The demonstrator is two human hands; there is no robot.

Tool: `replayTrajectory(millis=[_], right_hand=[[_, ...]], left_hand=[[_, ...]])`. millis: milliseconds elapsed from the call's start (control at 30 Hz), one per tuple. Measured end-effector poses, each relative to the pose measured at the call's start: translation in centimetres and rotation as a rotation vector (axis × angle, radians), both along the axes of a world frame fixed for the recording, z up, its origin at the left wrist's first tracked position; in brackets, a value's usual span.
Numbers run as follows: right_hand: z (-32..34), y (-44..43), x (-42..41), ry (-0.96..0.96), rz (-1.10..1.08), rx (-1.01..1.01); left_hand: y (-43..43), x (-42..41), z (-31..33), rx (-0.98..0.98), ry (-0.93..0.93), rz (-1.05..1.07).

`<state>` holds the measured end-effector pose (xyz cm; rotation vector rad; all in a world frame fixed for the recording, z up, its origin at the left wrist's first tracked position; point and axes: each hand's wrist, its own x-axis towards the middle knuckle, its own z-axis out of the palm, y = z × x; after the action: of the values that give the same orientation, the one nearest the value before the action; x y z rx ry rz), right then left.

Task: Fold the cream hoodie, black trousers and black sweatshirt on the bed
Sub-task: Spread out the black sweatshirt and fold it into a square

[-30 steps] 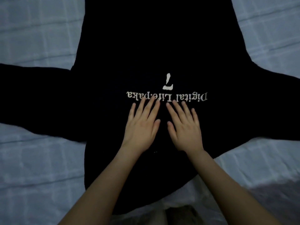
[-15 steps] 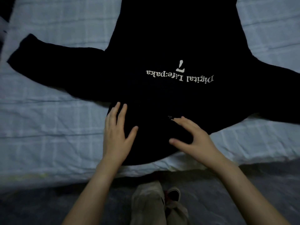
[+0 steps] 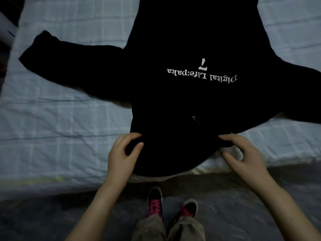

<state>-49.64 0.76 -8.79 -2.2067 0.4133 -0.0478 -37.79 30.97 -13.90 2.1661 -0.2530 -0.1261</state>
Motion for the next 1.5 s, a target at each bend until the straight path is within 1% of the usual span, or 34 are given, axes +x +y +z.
replayTrajectory(millis=[33,133,167,200,267,300,367,400,467,533,633,800,933,1000,1067,1100,1133,1167,1233,1267,1300,1333,1400,1467,1500], right_hand=[[0.3,0.4,0.5,-0.022,0.009,-0.050],[0.5,1.9,3.4,-0.086,0.011,-0.131],[0.2,2.5,4.5,-0.087,0.010,-0.158],[0.0,3.1,5.5,-0.083,0.007,-0.184],[-0.6,3.8,7.1,-0.087,-0.029,-0.223],[-0.9,3.8,7.6,-0.097,-0.080,-0.256],[-1.4,3.3,7.6,-0.072,-0.258,-0.323],[-1.6,3.1,7.1,-0.033,-0.358,-0.303],[-2.2,3.3,5.7,0.041,-0.482,-0.165],[-2.9,4.1,4.1,0.051,-0.501,-0.046],[-3.1,4.4,3.3,-0.084,-0.510,0.031],[-0.3,2.0,5.8,-0.279,-0.506,-0.007],[1.8,-2.2,9.6,-0.400,-0.519,-0.008],[2.0,-5.0,12.3,-0.411,-0.532,-0.005],[1.5,-7.7,15.4,-0.370,-0.557,-0.013],[1.0,-9.0,16.9,-0.328,-0.580,-0.014],[0.4,-10.2,18.3,-0.266,-0.591,-0.003],[-0.2,-11.1,19.5,-0.184,-0.582,0.021],[-0.9,-12.0,21.2,-0.028,-0.513,0.077],[-1.0,-12.0,21.6,0.009,-0.481,0.067],[-0.9,-11.7,21.4,0.009,-0.459,0.027],[-0.5,-11.2,20.9,-0.032,-0.430,-0.020],[0.4,-9.7,19.4,-0.175,-0.307,-0.069],[1.0,-8.3,17.9,-0.246,-0.151,-0.060],[1.2,-7.8,17.6,-0.232,-0.105,-0.031]], left_hand=[[0.2,0.4,0.1,-0.018,0.069,0.030],[-0.4,2.9,0.3,-0.113,0.354,0.179],[-0.9,3.8,0.4,-0.157,0.416,0.200],[-1.2,4.5,0.5,-0.198,0.439,0.197],[-1.7,5.5,0.7,-0.233,0.413,0.147],[-1.8,6.0,0.8,-0.220,0.392,0.112],[-1.6,6.9,0.8,-0.150,0.340,0.061],[-1.5,7.5,0.8,-0.128,0.333,0.041],[-1.3,8.4,1.0,-0.185,0.369,0.027],[-1.4,9.1,1.2,-0.254,0.409,0.032],[-2.1,9.4,1.9,-0.283,0.358,0.054],[-2.8,10.1,4.8,-0.339,0.206,0.079],[-4.8,13.2,7.0,-0.358,0.126,0.087],[-7.1,15.6,7.7,-0.345,0.098,0.096],[-9.9,18.5,7.4,-0.336,0.084,0.117],[-11.3,20.0,7.0,-0.333,0.111,0.126],[-12.6,21.5,6.4,-0.353,0.188,0.143],[-13.8,22.7,5.9,-0.404,0.317,0.174],[-15.2,24.1,5.1,-0.568,0.612,0.227],[-15.3,24.2,4.5,-0.604,0.676,0.231],[-15.2,23.9,4.0,-0.569,0.665,0.202],[-15.0,23.2,3.6,-0.505,0.589,0.151],[-13.7,21.6,3.2,-0.419,0.398,0.045],[-12.2,20.5,3.2,-0.380,0.293,-0.077],[-11.8,20.4,3.3,-0.334,0.256,-0.148]])
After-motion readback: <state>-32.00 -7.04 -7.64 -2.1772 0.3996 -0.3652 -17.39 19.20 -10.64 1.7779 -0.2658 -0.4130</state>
